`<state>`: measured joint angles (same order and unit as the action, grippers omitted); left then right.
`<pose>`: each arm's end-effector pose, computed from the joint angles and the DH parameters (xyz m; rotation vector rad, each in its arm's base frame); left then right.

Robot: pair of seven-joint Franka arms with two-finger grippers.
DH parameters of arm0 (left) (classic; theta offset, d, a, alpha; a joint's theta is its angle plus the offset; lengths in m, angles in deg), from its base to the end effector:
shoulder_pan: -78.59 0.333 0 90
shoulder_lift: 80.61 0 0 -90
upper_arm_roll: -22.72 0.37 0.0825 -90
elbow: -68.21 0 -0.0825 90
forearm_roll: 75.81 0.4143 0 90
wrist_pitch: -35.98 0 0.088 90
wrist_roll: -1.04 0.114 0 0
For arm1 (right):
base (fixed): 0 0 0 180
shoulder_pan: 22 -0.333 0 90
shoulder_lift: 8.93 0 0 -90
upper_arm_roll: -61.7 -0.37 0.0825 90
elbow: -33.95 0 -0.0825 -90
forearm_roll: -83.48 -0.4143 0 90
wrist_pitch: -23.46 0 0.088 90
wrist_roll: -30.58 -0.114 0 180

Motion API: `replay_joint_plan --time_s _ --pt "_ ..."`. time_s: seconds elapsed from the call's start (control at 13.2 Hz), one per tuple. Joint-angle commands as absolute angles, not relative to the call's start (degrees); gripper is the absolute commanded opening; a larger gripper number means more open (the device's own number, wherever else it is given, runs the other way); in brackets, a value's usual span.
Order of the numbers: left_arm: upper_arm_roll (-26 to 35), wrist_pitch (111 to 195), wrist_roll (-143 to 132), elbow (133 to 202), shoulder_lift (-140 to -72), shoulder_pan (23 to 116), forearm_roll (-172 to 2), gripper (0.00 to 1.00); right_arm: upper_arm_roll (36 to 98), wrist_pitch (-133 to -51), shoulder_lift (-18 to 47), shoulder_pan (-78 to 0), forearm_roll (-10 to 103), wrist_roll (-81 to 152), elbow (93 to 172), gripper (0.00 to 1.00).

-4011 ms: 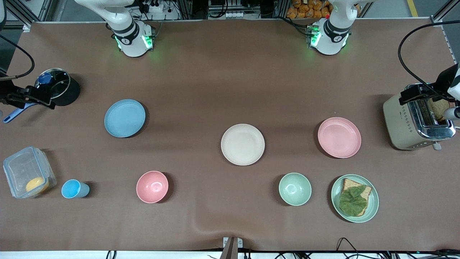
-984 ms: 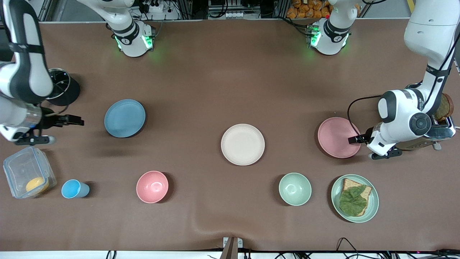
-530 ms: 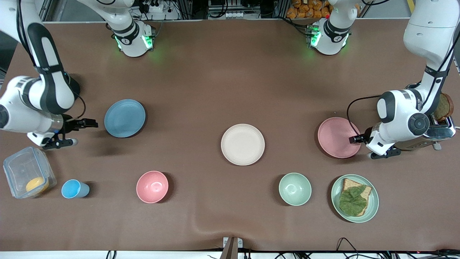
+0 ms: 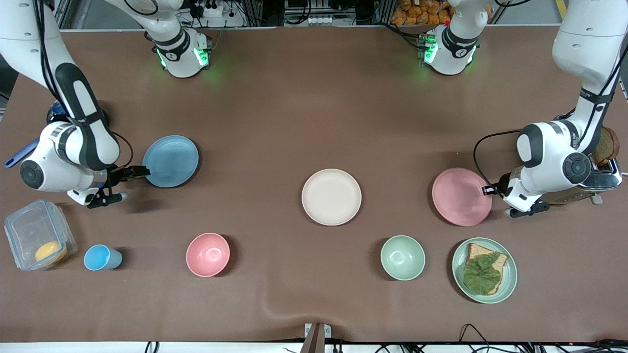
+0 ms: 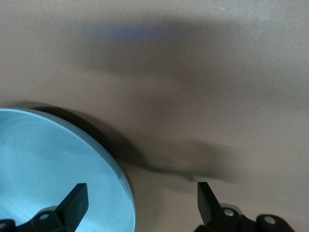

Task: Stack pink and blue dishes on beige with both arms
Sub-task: 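Carry the pink plate onto the beige plate with the left gripper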

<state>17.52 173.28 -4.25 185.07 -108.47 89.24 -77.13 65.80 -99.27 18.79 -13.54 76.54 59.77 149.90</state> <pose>0.6223 0.0603 0.2078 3.0602 0.3274 -0.1970 0.5859 -0.1241 0.2001 -2.9086 -0.3037 0.4723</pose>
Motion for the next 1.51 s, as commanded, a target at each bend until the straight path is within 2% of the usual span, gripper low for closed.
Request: replay_joint_plan --time_s 0.0,0.15,0.3,0.45,0.61,0.76,1.14,1.44 --pt "16.9 173.7 -3.4 185.6 -107.2 89.9 -79.6 0.00 64.8 -98.8 19.7 -12.8 75.4 61.2 149.3 0.88" --pt "15.2 173.3 -3.4 185.5 -105.5 89.9 -79.7 0.00 64.8 -98.4 20.3 -12.8 75.4 62.1 149.3 0.64" --pt "12.6 172.6 -5.0 184.7 -102.9 89.6 -79.7 0.00 64.8 -98.3 20.6 -13.3 75.4 62.4 149.3 0.45" --pt "7.4 172.5 -11.2 183.1 -101.7 89.4 -79.7 0.00 64.7 -98.0 21.0 -13.4 75.3 62.2 149.0 0.19" --pt "2.8 172.4 -17.0 180.9 -102.1 89.0 -79.6 0.00 64.6 -96.1 21.0 -13.3 75.0 62.2 148.6 0.06" --pt "-0.1 172.3 -20.4 179.8 -102.4 87.7 -79.6 0.00 64.6 -93.6 21.0 -13.4 73.2 62.2 147.2 0.01" --pt "-0.5 172.4 -33.5 178.3 -104.0 77.4 -79.5 0.00 64.7 -88.6 21.6 -13.3 73.2 61.8 142.8 0.00" --pt "-0.5 173.9 -37.5 177.5 -106.9 72.9 -79.6 0.00 64.8 -84.7 21.7 -13.4 73.2 61.6 139.3 0.00"
